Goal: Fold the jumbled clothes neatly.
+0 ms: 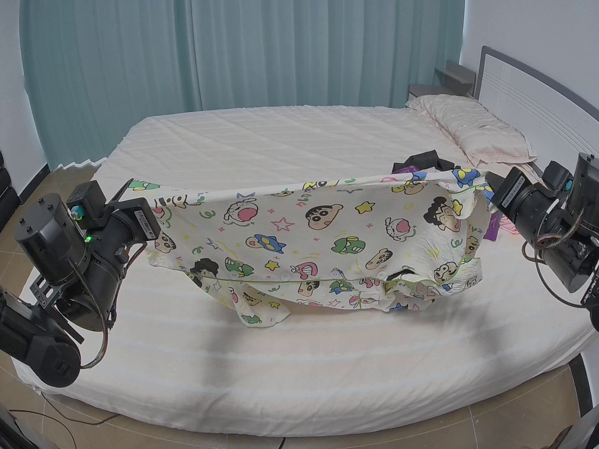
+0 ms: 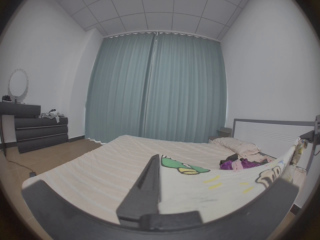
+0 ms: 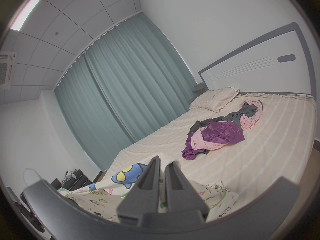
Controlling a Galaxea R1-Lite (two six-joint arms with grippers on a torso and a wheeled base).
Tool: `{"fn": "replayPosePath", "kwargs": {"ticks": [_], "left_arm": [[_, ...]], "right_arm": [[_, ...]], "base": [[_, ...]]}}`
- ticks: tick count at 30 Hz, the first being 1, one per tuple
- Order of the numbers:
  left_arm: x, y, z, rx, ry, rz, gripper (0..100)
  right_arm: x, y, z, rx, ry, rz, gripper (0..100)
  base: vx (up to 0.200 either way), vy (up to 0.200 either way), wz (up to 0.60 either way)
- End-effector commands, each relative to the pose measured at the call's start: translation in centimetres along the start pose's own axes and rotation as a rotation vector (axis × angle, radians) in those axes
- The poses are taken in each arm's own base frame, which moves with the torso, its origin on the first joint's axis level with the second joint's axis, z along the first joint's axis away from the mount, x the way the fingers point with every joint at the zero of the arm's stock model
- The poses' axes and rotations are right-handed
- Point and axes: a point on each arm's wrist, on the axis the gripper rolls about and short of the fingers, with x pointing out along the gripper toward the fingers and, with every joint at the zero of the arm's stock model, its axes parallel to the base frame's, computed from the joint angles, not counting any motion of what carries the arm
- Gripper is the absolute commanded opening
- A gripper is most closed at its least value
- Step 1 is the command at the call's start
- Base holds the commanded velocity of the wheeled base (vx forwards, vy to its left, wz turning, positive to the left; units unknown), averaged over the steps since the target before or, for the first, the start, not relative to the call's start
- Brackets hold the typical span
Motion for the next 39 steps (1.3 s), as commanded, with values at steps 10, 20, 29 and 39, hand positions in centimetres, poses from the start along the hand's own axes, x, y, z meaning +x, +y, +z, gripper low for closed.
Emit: {"fn": "replayPosePath", "kwargs": {"ticks": [10, 20, 29, 39], "left_arm": [[-2.1, 0.6, 1.5, -0.020, -0.033, -0.021, 0], [-4.8, 1.3, 5.1, -0.075, -0.150, -0.062, 0], [-6.0, 2.0, 7.2, -0.068, -0.227, -0.057, 0], [-5.5, 1.7, 7.4, -0.068, -0.230, -0.056, 0]], "right_arm": [[-4.7, 0.1, 2.5, 0.029, -0.044, 0.134, 0], [-9.7, 0.1, 5.0, -0.030, -0.119, 0.287, 0], [-11.3, 0.1, 6.5, -0.089, -0.203, 0.315, 0], [-11.3, 1.2, 8.3, -0.086, -0.220, 0.324, 0]], "base": [[-0.060, 0.000, 0.00], [0.000, 0.000, 0.00], [0.000, 0.000, 0.00], [0.000, 0.000, 0.00]]}}
